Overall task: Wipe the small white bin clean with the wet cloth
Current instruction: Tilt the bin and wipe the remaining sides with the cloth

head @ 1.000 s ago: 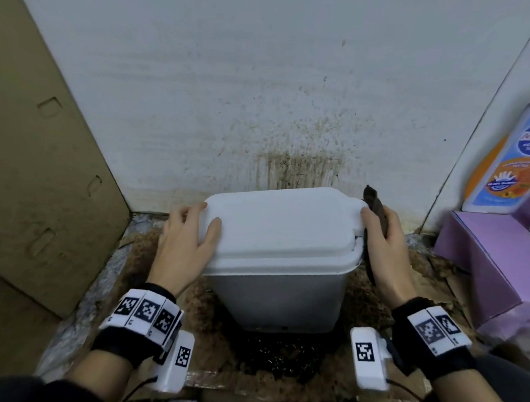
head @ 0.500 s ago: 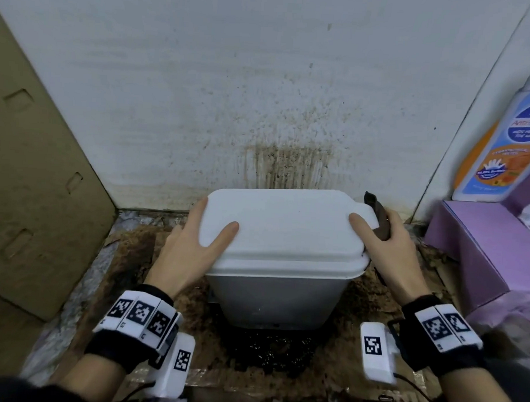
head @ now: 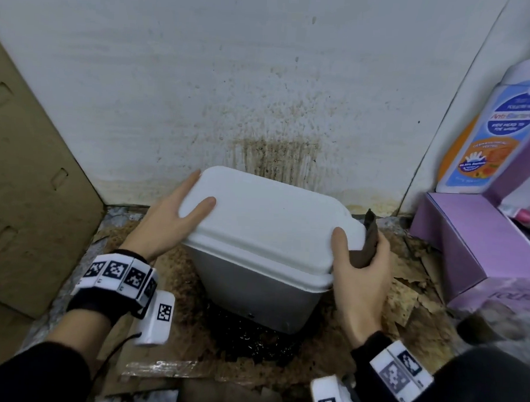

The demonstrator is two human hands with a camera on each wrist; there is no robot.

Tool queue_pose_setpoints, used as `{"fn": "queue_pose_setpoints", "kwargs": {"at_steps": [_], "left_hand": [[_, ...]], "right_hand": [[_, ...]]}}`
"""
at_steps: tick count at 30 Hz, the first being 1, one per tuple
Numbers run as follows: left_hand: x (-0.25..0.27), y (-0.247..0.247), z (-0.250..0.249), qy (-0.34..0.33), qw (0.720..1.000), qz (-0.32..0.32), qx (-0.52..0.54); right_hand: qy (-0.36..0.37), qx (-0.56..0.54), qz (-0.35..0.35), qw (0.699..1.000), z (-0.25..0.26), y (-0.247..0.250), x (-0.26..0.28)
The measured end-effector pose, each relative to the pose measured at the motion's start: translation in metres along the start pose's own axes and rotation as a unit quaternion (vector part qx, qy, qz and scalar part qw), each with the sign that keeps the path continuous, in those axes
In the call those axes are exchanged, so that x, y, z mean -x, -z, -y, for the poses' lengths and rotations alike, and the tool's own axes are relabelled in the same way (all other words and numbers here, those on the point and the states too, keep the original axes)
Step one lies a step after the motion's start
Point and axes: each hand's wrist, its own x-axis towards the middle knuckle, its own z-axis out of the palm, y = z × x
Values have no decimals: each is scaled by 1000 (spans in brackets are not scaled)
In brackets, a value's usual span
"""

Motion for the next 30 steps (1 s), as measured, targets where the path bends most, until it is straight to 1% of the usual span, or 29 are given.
{"fn": "queue_pose_setpoints", "kwargs": {"at_steps": [3, 5, 7, 11, 14, 15, 17, 19, 21, 23, 25, 27, 30], "left_hand": [[-9, 1, 8, -5, 1000, 9, 6], [-12, -3, 13, 0, 1000, 1, 21], [-13, -8, 16, 6, 999, -19, 33], [-10, -17, 17, 40, 998, -42, 35], [-2, -25, 18, 65, 996, -66, 19], [1, -27, 18, 71, 994, -81, 6], [8, -33, 11, 96, 989, -110, -11], [19, -41, -1, 133, 982, -133, 3], [32, -50, -16, 157, 976, -143, 38], [45, -59, -34, 171, 970, -151, 88], [59, -67, -52, 185, 960, -149, 150], [69, -76, -65, 187, 955, -141, 181], [73, -91, -68, 170, 948, -128, 235]], "right_hand": [[-1, -2, -4, 1000, -4, -3, 15], [-3, -4, 4, 1000, -7, -3, 16], [-8, -17, 10, 1000, -12, -1, 11], [-23, -63, -14, 998, -14, 7, -12], [18, -41, -42, 998, -6, 17, -35], [34, -29, -41, 998, -2, 19, -44], [61, -7, 5, 998, 2, 23, -64], [84, 14, 86, 993, 9, 20, -82], [118, 50, 166, 978, 18, 15, -97], [146, 106, 242, 953, 27, 8, -106], [126, 148, 330, 924, 31, 1, -110], [89, 174, 401, 895, 30, -2, -112], [65, 180, 442, 876, 31, -2, -116]]}}
